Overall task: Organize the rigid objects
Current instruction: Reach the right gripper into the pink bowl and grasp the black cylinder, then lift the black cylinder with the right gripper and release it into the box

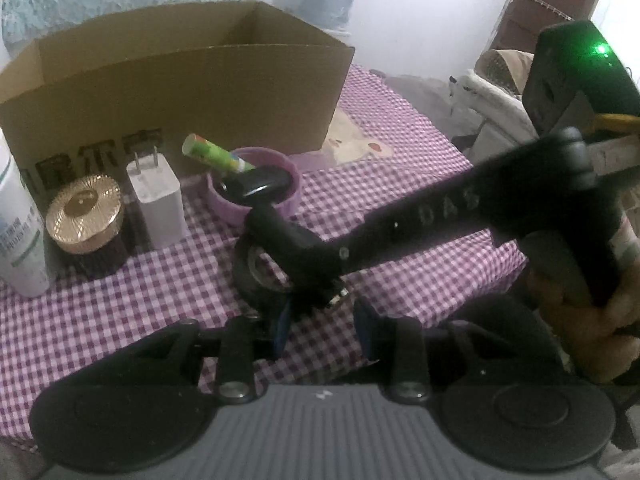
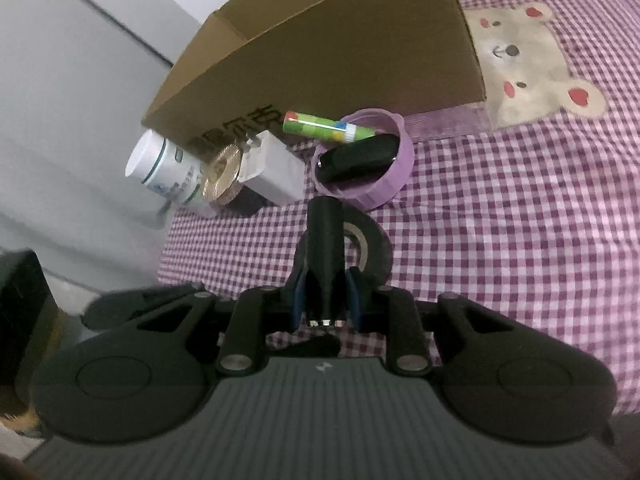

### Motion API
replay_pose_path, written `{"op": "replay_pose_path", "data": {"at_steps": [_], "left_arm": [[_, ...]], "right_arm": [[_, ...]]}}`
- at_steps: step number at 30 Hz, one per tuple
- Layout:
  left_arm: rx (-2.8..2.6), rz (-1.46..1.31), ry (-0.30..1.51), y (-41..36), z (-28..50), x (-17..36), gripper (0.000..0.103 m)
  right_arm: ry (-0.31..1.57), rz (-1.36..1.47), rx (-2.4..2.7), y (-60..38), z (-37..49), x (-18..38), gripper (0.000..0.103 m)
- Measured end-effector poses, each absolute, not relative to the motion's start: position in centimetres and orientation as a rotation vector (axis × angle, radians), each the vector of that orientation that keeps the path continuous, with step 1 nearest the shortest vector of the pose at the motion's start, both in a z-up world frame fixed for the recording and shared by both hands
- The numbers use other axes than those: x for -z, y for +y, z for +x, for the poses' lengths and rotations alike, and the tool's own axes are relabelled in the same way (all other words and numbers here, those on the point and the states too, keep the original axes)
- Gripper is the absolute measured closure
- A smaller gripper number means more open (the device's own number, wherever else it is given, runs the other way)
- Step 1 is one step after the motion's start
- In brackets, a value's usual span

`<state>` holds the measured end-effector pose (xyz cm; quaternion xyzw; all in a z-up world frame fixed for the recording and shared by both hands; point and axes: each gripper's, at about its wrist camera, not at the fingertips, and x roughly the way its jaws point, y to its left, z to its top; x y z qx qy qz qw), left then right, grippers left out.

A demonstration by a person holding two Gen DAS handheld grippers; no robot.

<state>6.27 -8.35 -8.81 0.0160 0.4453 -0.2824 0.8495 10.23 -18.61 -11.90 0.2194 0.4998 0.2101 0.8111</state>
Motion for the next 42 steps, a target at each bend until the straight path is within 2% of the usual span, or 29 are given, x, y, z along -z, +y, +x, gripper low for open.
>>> {"op": "replay_pose_path", "data": {"at_steps": [14,21,27,32,37,42], "left_arm": [[0.611,-0.068,0.955,-7.2,7.8,8.5,0.067],[0.566,-0.054,0.930,-7.1,7.5,7.7,0.079],[0.536,-0.050,0.825,-5.8,5.9,3.8,0.080],[0.459,-0.061,0.729,-3.4,7.1,-1.2,0.079],[0.360,-0.077,0.712,-0.9,11.8,-4.9,0.079],[0.284,-0.093,0.796,0.4,18.7,-3.9,0.079]], "right_arm": [[1.133,0.562,-0.460,-18.2,13.7,12.6,0.080],[1.094,0.630,-0.448,-19.0,12.7,12.4,0.082],[0.991,0.586,-0.480,-18.0,11.2,8.5,0.082],[0.896,0.537,-0.564,-15.4,13.4,3.2,0.082],[0.842,0.487,-0.677,-11.9,19.1,-1.1,0.082],[0.946,0.513,-0.694,-9.2,27.5,-1.2,0.082]]}}
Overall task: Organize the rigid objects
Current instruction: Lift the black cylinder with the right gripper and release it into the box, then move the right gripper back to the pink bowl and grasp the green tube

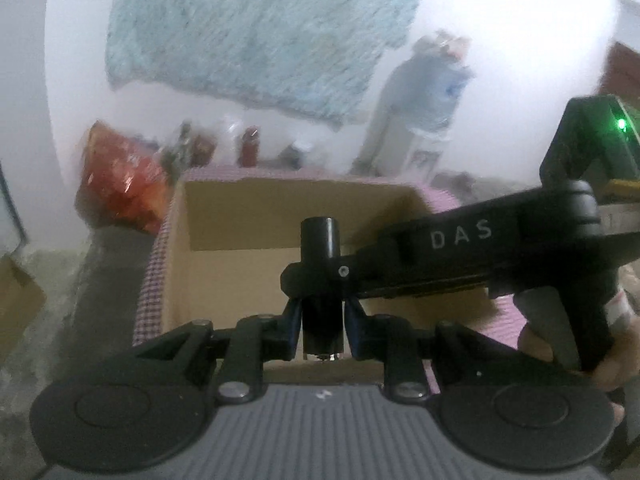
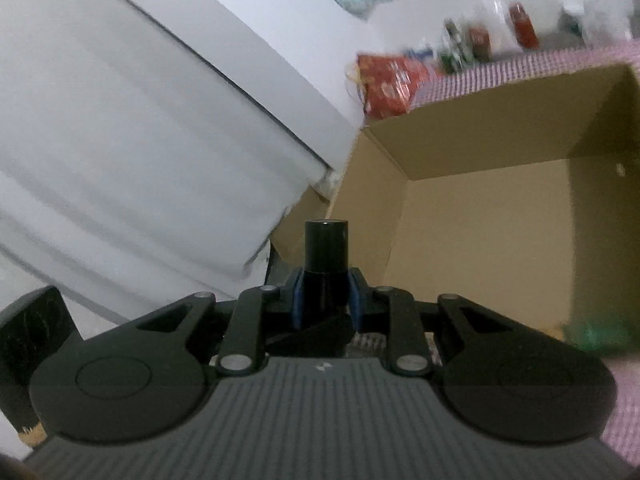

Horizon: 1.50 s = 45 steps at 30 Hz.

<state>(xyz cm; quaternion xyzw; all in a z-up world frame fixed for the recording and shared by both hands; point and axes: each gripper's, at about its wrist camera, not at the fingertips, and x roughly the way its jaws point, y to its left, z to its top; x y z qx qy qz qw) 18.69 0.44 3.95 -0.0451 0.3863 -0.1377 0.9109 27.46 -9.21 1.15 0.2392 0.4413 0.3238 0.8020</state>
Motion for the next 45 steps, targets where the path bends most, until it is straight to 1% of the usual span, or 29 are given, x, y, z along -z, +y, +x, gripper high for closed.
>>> {"op": "replay_pose_path", "data": {"at_steps": [5,6,9,11,15,16,17,18,19,20,21,23,25,27,28,30,31,32,33,35,38,41,45], "left_arm": [[0.191,-0.045,0.901,1.2,23.4,-1.0,0.078],[0.172,-0.037,0.906,1.5,23.4,-0.5,0.075],[0.157,-0.067,0.900,2.7,22.9,-0.1,0.068],[0.146,-0.082,0.888,3.2,22.6,-0.4,0.067],[0.131,-0.073,0.844,3.3,21.6,-1.4,0.061],[0.131,-0.069,0.829,3.3,21.2,-1.7,0.060],[0.131,-0.068,0.817,3.2,20.7,-2.1,0.059],[0.133,-0.069,0.805,3.2,20.2,-2.4,0.057],[0.136,-0.073,0.791,3.2,19.7,-2.8,0.055],[0.144,-0.082,0.774,3.3,19.0,-3.2,0.051],[0.153,-0.094,0.758,3.3,18.3,-3.6,0.049],[0.170,-0.115,0.725,3.3,16.7,-4.6,0.048],[0.190,-0.133,0.688,3.2,14.9,-5.5,0.042],[0.209,-0.147,0.653,3.2,13.6,-6.2,0.034],[0.216,-0.154,0.632,3.2,12.6,-6.6,0.031],[0.229,-0.167,0.599,3.1,10.8,-6.9,0.019],[0.232,-0.176,0.587,3.2,10.0,-6.9,0.016],[0.235,-0.184,0.582,3.0,9.3,-6.9,0.012],[0.236,-0.192,0.580,3.0,8.4,-6.8,0.010],[0.245,-0.209,0.592,2.7,7.3,-6.2,0.008],[0.271,-0.224,0.645,2.1,6.0,-4.7,0.007],[0.285,-0.212,0.687,1.1,4.5,-3.0,0.007],[0.309,-0.177,0.686,-0.3,2.8,-0.7,0.007]], "right_arm": [[1.112,0.556,-0.661,-7.3,34.3,2.7,0.082],[1.145,0.555,-0.653,-6.9,35.4,3.5,0.082],[1.217,0.535,-0.627,-5.3,37.1,6.2,0.082],[1.247,0.503,-0.606,-4.2,38.4,7.5,0.081],[1.254,0.421,-0.587,-1.9,40.4,8.0,0.077],[1.241,0.415,-0.588,-2.0,40.2,7.6,0.067],[1.221,0.411,-0.581,-1.9,40.2,7.0,0.048],[1.197,0.408,-0.577,-2.0,40.0,6.4,0.038],[1.165,0.405,-0.578,-2.2,39.6,5.6,0.025],[1.129,0.400,-0.583,-2.5,39.1,4.8,0.023],[1.107,0.396,-0.584,-2.9,38.5,4.1,0.023],[1.075,0.400,-0.581,-4.2,37.0,2.5,0.023],[1.042,0.408,-0.580,-6.2,34.9,1.0,0.022],[1.001,0.404,-0.577,-8.1,33.5,-0.7,0.022],[0.974,0.399,-0.575,-9.3,32.0,-1.9,0.020],[0.911,0.359,-0.551,-11.2,28.5,-4.0,0.012],[0.877,0.333,-0.536,-12.5,26.7,-4.9,0.006],[0.833,0.290,-0.513,-13.3,24.5,-5.9,0.001],[0.793,0.248,-0.483,-14.3,22.3,-6.8,0.001],[0.737,0.164,-0.420,-16.2,18.2,-8.4,0.001],[0.699,0.065,-0.299,-18.2,13.2,-8.3,0.001],[0.680,-0.027,-0.185,-18.6,9.8,-6.3,0.001],[0.656,-0.112,-0.120,-18.9,6.7,-2.9,0.001]]}}
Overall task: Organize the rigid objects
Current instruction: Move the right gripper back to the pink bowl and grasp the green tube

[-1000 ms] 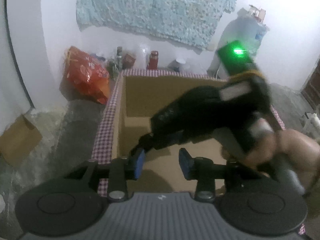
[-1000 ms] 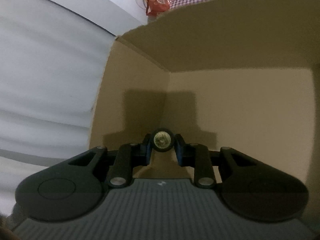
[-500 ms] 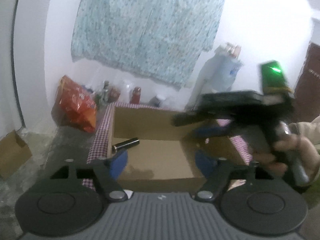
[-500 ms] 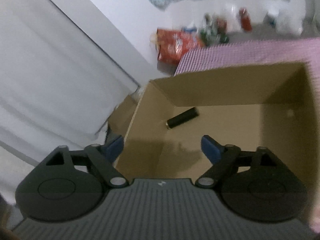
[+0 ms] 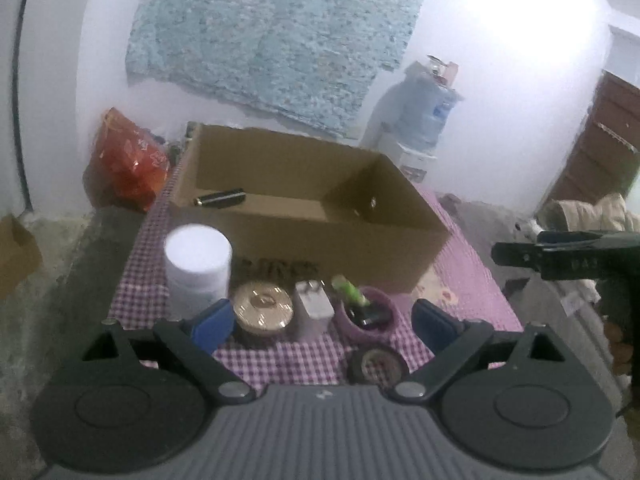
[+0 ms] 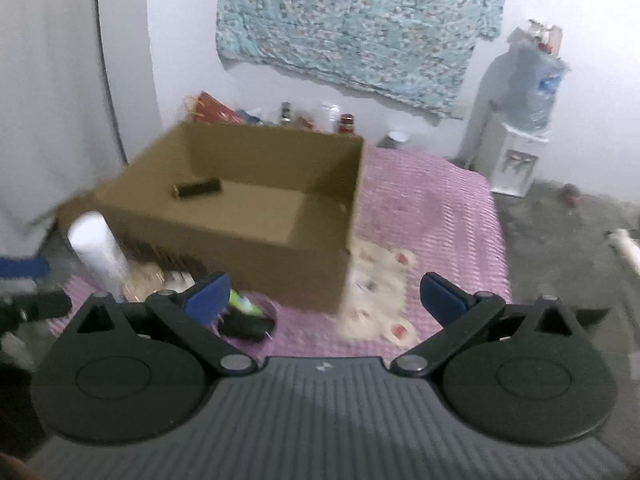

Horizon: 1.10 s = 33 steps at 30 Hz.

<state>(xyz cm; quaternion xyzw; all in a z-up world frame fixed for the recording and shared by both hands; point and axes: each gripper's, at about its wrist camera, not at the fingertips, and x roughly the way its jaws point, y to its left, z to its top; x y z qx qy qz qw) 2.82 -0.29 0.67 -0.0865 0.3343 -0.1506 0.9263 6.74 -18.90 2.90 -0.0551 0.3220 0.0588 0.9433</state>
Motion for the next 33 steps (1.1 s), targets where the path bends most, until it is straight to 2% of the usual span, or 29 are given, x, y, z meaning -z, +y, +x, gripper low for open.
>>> {"op": "replay_pose_path", "data": {"at_steps": [5,11,14,19,21,24,26,27,29,33], "left_arm": [[0.342,-0.095,0.690,-2.9,2.6,1.1,0.007],[0.386,0.017,0.662,-6.7,3.1,2.3,0.007],[0.393,0.037,0.642,-8.0,3.9,3.1,0.012],[0.359,0.075,0.641,-9.6,5.8,4.4,0.032],[0.351,0.075,0.656,-10.0,6.7,4.9,0.041],[0.341,0.070,0.672,-10.1,7.6,5.4,0.050],[0.331,0.080,0.680,-10.3,8.0,5.7,0.056],[0.329,0.084,0.684,-10.3,8.1,5.9,0.058],[0.331,0.083,0.693,-10.2,8.3,6.1,0.060],[0.340,0.080,0.693,-10.2,8.4,6.1,0.061]], "right_arm": [[0.603,-0.085,-0.154,-19.1,4.6,0.7,0.001],[0.529,0.032,-0.275,-19.8,3.9,1.9,0.001],[0.527,0.036,-0.338,-19.2,5.0,1.9,0.001],[0.546,-0.010,-0.428,-16.7,8.5,2.8,0.003],[0.557,-0.033,-0.460,-15.6,9.9,3.3,0.007],[0.575,-0.079,-0.502,-14.0,11.8,3.8,0.019],[0.603,-0.106,-0.525,-12.9,13.2,4.5,0.033],[0.619,-0.115,-0.535,-12.5,13.9,4.9,0.036],[0.641,-0.133,-0.565,-11.9,15.0,5.8,0.046],[0.677,-0.161,-0.611,-10.5,16.7,7.0,0.050]]}}
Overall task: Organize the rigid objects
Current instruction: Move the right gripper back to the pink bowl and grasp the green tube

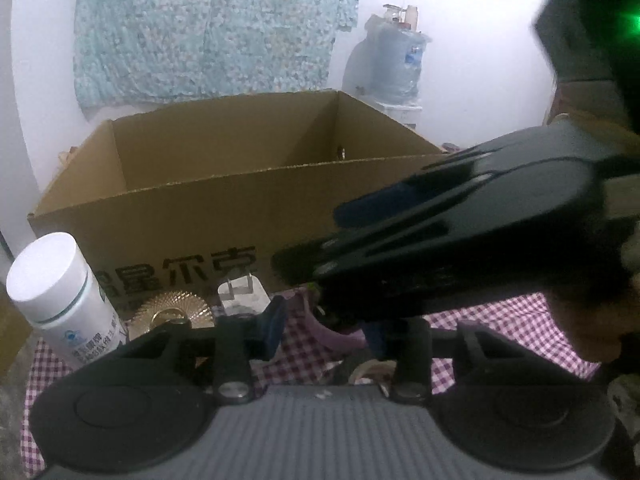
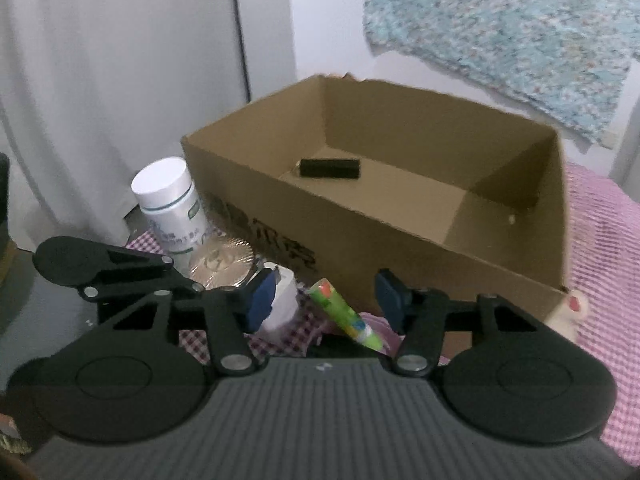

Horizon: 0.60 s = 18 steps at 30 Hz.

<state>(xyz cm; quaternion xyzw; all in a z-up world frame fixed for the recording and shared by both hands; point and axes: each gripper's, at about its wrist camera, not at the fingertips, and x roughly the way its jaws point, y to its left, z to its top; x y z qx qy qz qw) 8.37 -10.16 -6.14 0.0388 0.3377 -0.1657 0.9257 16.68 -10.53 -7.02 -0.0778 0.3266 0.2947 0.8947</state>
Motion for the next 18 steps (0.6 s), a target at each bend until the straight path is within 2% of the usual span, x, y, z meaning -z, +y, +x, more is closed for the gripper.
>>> {"op": "replay_pose_path", "data": {"at_steps": [6,9,10,13,18], "left_arm": [[0.355,0.077,0.701,-10.2,8.3,6.3,0.067],[0.353,0.089,0.690,-10.5,8.5,6.0,0.067],[0.353,0.098,0.683,-10.6,8.4,6.0,0.067],[0.358,0.112,0.673,-11.1,8.3,5.8,0.067],[0.373,0.140,0.666,-12.3,8.7,5.6,0.067]], "right_arm": [[0.741,-0.136,-0.661,-9.4,18.7,8.6,0.055],[0.751,-0.136,-0.652,-9.3,19.0,9.1,0.073],[0.754,-0.136,-0.646,-9.5,19.0,9.1,0.086],[0.747,-0.112,-0.632,-10.3,18.6,9.1,0.094],[0.738,-0.063,-0.586,-12.4,17.8,8.8,0.095]]}}
